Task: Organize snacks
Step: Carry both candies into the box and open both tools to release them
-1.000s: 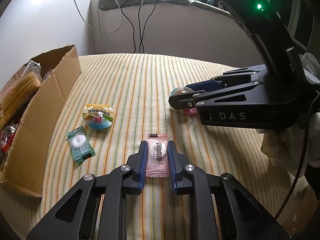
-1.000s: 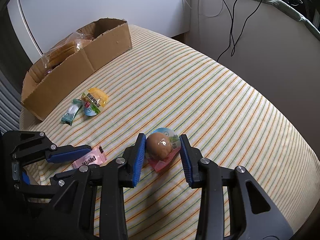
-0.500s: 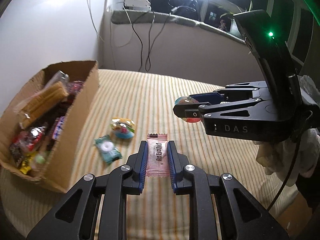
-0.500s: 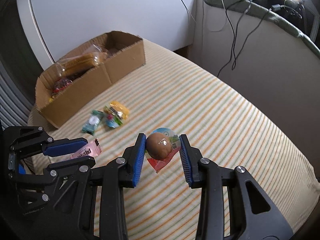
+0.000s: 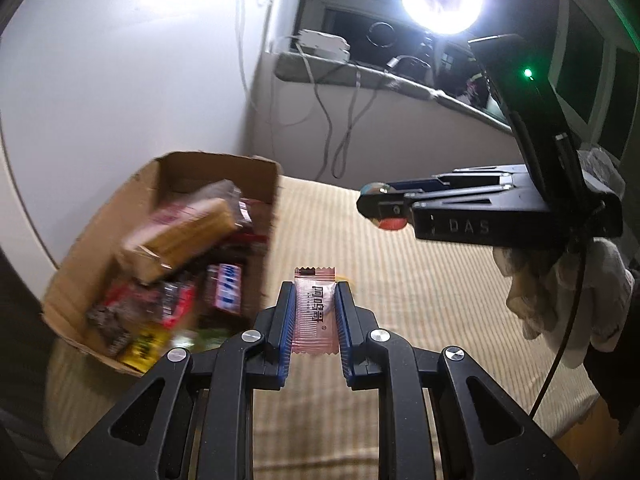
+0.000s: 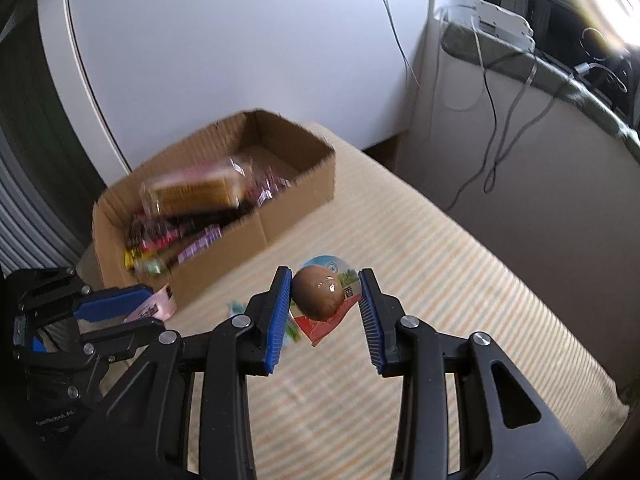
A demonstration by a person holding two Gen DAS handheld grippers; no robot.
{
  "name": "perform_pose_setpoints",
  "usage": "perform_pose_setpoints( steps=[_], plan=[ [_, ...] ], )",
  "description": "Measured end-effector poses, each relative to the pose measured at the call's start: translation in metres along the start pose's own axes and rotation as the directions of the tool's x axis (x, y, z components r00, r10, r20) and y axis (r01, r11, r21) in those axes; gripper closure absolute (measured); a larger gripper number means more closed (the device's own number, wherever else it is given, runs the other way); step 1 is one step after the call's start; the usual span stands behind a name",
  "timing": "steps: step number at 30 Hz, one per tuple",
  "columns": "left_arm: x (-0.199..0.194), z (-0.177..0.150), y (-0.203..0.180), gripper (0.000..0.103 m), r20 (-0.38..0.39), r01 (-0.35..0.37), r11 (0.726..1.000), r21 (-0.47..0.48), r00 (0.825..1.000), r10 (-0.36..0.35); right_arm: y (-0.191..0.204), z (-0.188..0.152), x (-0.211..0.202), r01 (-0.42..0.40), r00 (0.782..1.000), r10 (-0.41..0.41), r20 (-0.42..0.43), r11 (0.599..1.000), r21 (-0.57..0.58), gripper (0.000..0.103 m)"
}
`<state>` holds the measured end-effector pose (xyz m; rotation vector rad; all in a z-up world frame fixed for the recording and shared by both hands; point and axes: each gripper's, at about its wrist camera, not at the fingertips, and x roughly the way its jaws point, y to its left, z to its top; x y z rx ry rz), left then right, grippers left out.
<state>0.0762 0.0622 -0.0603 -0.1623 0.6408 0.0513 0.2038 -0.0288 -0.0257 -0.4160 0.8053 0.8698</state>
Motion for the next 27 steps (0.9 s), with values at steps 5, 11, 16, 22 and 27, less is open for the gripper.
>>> perform_pose_setpoints(
  steps=[5,11,16,22,27],
  plan=[
    [-0.007,0.006,0.029,0.085,0.019,-0.033,0.999,-0.032,0.999,0.034,0.014,0.033,0.015,-0.014,1.0,0.015,0.012,1.0,-0.025,0.068],
    [-0.008,0.012,0.061,0.085,0.026,-0.071,0.995,-0.064,0.997,0.073,0.03,0.069,0.041,-0.036,0.999,0.036,0.01,0.998,-0.044,0.068],
    [-0.007,0.015,0.078,0.085,0.026,-0.097,0.992,-0.078,0.995,0.099,0.039,0.09,0.065,-0.063,0.998,0.064,0.005,0.997,-0.045,0.068],
    [-0.005,0.016,0.097,0.085,0.022,-0.113,0.988,-0.104,0.993,0.115,0.047,0.105,0.097,-0.081,0.997,0.081,-0.022,0.996,-0.04,0.068],
    [-0.001,0.016,0.106,0.085,0.019,-0.12,0.986,-0.118,0.992,0.123,0.05,0.112,0.115,-0.086,0.996,0.084,-0.042,0.996,-0.029,0.068]
  ],
)
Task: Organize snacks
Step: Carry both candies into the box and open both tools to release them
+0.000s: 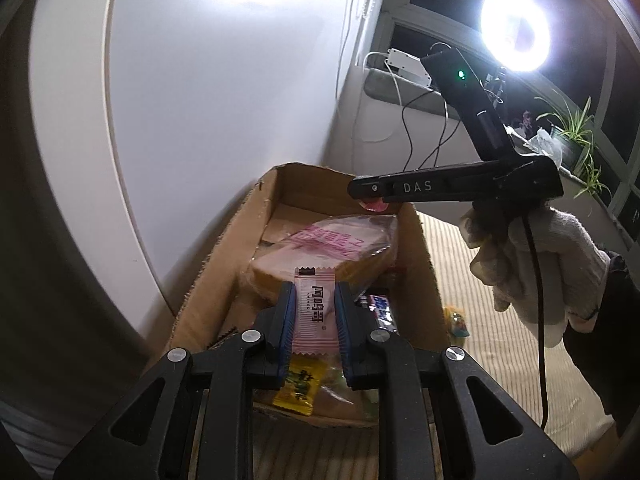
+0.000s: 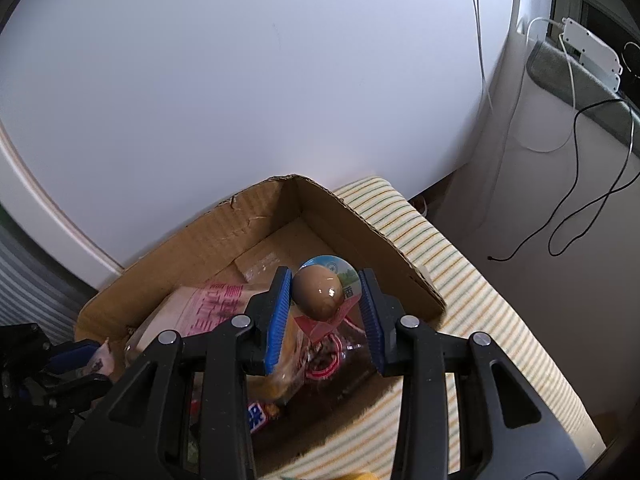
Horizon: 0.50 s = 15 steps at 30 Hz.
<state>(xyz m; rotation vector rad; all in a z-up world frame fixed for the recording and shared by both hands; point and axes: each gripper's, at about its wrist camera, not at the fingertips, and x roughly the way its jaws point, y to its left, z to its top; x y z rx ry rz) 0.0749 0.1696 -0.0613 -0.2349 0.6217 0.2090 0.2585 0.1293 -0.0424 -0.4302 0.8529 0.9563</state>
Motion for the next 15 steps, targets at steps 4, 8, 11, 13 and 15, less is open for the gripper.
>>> perform_pose_setpoints(
  steps=[4,8,11,13,15],
  plan=[
    [0.005,-0.0002,0.0031,0.085,-0.007,-0.002,1.0,-0.01,1.0,0.002,0.0001,0.0034,0.007,-0.002,1.0,0.002,-0.01,1.0,0.004,0.068],
    [0.0064,-0.0002,0.0044,0.084,-0.008,-0.004,1.0,-0.017,1.0,0.003,0.0025,0.0057,0.0077,-0.001,1.0,0.001,-0.009,1.0,-0.001,0.067],
    [0.0057,-0.0013,0.0043,0.08,-0.008,-0.009,1.0,-0.018,1.0,0.008,0.0029,0.0069,0.0085,-0.003,1.0,0.003,-0.01,1.0,-0.003,0.06],
    [0.0053,-0.0015,0.0037,0.065,-0.007,-0.016,1.0,-0.022,1.0,0.015,0.0031,0.0073,0.008,-0.003,1.0,0.003,-0.007,1.0,-0.001,0.038],
    [0.0036,-0.0018,0.0045,0.064,-0.003,-0.02,0.999,-0.028,1.0,0.02,0.0034,0.008,0.0058,0.004,1.0,-0.004,0.011,1.0,0.002,0.028]
  ],
)
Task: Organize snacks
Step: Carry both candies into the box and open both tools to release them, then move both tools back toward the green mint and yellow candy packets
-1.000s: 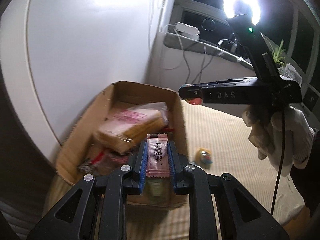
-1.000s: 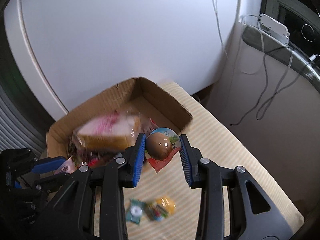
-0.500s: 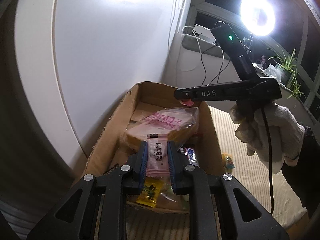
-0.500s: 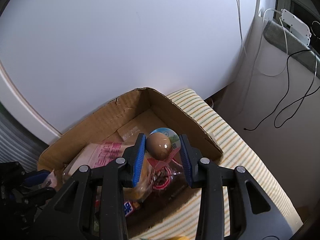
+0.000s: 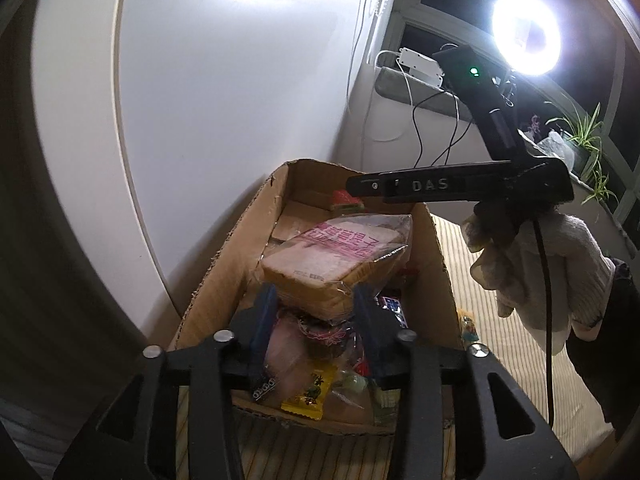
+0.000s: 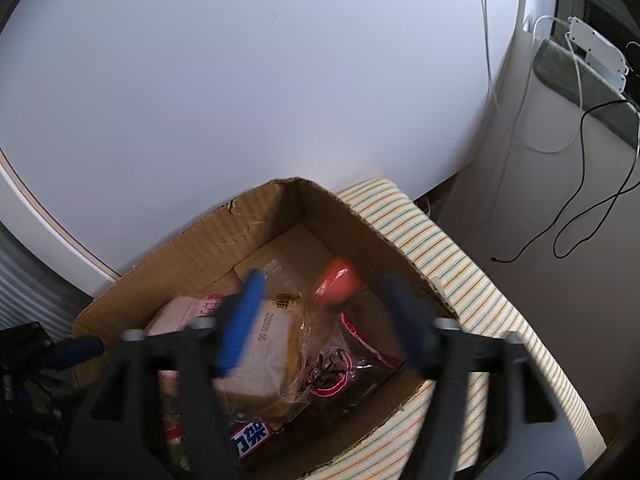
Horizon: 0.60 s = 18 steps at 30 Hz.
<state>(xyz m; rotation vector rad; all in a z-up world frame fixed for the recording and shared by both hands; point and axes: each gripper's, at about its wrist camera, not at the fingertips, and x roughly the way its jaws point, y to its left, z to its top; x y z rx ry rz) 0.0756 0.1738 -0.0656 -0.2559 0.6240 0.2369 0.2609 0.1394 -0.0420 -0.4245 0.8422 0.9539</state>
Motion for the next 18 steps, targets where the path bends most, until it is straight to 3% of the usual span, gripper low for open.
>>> perform_pose_setpoints(
  steps=[4,8,18],
  plan=[
    [-0.002,-0.001,-0.002,0.056,0.004,-0.001,1.0,-0.002,1.0,0.001,0.0,0.001,-0.006,-0.005,1.0,0.005,0.009,1.0,0.01,0.026],
    [-0.007,-0.002,-0.007,0.055,0.011,0.001,1.0,0.008,1.0,-0.001,0.001,0.001,-0.015,-0.001,1.0,0.001,0.026,1.0,0.006,0.019],
    [-0.025,-0.008,-0.025,0.051,0.029,0.01,0.999,0.031,1.0,-0.011,-0.002,-0.014,-0.051,0.002,0.998,-0.002,0.059,1.0,0.004,0.018]
  ],
)
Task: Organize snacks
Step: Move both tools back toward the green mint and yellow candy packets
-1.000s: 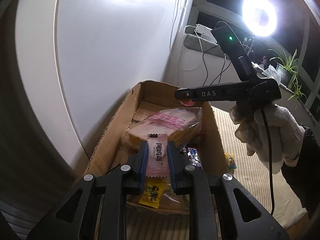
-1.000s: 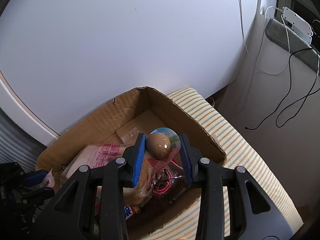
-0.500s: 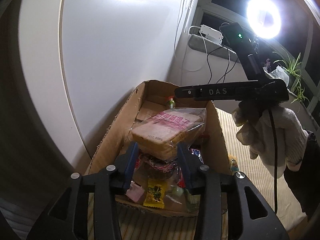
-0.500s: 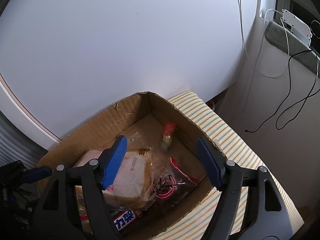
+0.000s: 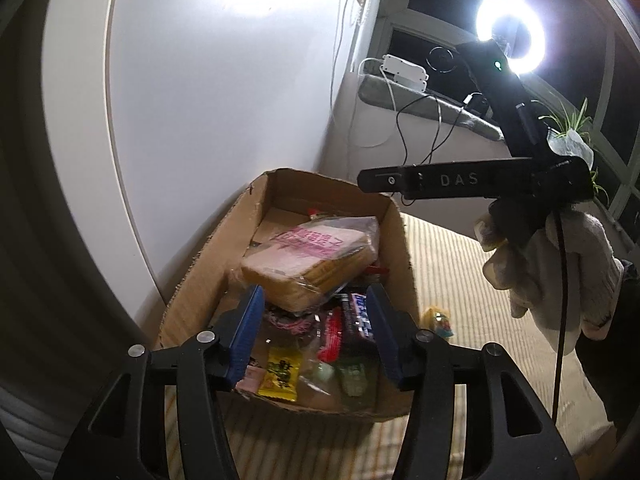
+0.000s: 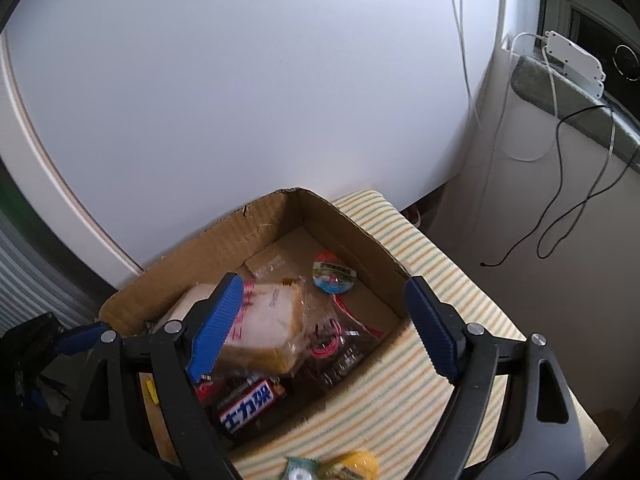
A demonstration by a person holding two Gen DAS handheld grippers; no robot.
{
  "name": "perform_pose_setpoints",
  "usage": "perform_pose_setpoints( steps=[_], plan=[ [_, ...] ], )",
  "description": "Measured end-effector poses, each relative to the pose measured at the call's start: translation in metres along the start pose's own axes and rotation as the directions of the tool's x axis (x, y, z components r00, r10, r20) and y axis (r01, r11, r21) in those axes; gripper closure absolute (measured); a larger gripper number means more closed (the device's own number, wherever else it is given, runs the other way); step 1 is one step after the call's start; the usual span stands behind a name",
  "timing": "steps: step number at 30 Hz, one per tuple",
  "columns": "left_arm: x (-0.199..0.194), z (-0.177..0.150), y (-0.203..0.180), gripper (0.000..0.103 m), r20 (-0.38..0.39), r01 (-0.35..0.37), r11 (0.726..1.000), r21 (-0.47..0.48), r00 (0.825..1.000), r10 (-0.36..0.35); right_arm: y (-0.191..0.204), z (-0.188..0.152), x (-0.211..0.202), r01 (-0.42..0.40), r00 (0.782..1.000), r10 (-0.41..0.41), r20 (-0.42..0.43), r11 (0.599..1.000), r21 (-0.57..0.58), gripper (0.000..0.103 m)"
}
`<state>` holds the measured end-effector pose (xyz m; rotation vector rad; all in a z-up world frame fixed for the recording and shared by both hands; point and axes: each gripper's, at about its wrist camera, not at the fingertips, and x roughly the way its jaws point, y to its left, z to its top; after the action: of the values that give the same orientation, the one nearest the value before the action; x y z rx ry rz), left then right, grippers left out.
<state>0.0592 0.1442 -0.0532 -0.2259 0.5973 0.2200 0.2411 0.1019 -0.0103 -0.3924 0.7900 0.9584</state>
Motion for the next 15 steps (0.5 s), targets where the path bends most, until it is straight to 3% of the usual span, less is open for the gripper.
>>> perform_pose_setpoints(
  steps=[15],
  plan=[
    [-0.022,-0.021,-0.048,0.051,0.002,0.036,0.998,0.046,0.999,-0.037,-0.027,-0.067,-0.052,0.019,1.0,-0.019,0.018,0.999,0.028,0.018]
  ],
)
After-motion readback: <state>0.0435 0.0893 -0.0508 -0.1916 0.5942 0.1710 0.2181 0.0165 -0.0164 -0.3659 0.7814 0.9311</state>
